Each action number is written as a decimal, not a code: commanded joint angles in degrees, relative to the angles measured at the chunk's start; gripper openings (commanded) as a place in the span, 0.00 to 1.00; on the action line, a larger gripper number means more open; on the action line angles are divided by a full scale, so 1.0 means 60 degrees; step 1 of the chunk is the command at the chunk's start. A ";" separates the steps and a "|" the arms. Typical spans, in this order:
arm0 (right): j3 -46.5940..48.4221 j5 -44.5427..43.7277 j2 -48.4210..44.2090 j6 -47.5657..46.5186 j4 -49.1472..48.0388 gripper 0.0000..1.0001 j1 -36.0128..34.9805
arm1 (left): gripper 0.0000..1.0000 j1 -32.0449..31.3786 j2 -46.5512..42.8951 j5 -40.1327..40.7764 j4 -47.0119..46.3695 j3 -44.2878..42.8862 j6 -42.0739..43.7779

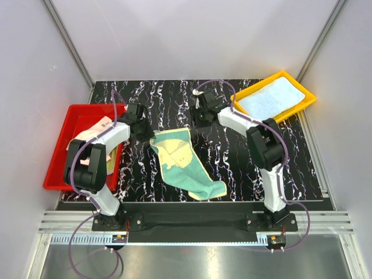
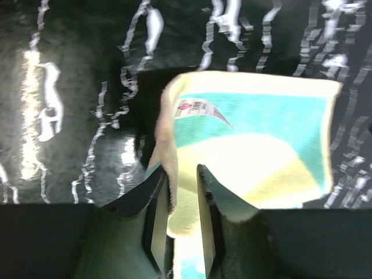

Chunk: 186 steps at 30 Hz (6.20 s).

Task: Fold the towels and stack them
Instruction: Flatten out the crumpled towel

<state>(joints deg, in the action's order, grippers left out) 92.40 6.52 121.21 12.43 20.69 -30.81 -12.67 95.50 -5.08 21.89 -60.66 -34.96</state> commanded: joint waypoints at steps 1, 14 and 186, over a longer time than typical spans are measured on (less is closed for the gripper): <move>0.1019 0.0627 0.0671 -0.0355 -0.0446 0.52 -0.0240 | 0.30 0.0075 0.0195 0.0788 0.0131 -0.0172 0.0026; 0.2251 -0.0778 0.2064 -0.1631 0.0902 0.52 -0.1061 | 0.38 0.0265 0.0387 0.1520 0.0702 -0.0246 -0.0179; -0.2671 0.0202 -0.1700 0.0053 -0.0621 0.33 0.0681 | 0.32 -0.0174 0.2950 -0.2200 -0.1085 -0.2282 0.1593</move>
<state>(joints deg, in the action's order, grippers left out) 75.83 8.99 113.06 13.28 16.64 -27.42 -14.06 112.68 -17.98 16.84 -72.10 -26.70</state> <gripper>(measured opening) 0.328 0.317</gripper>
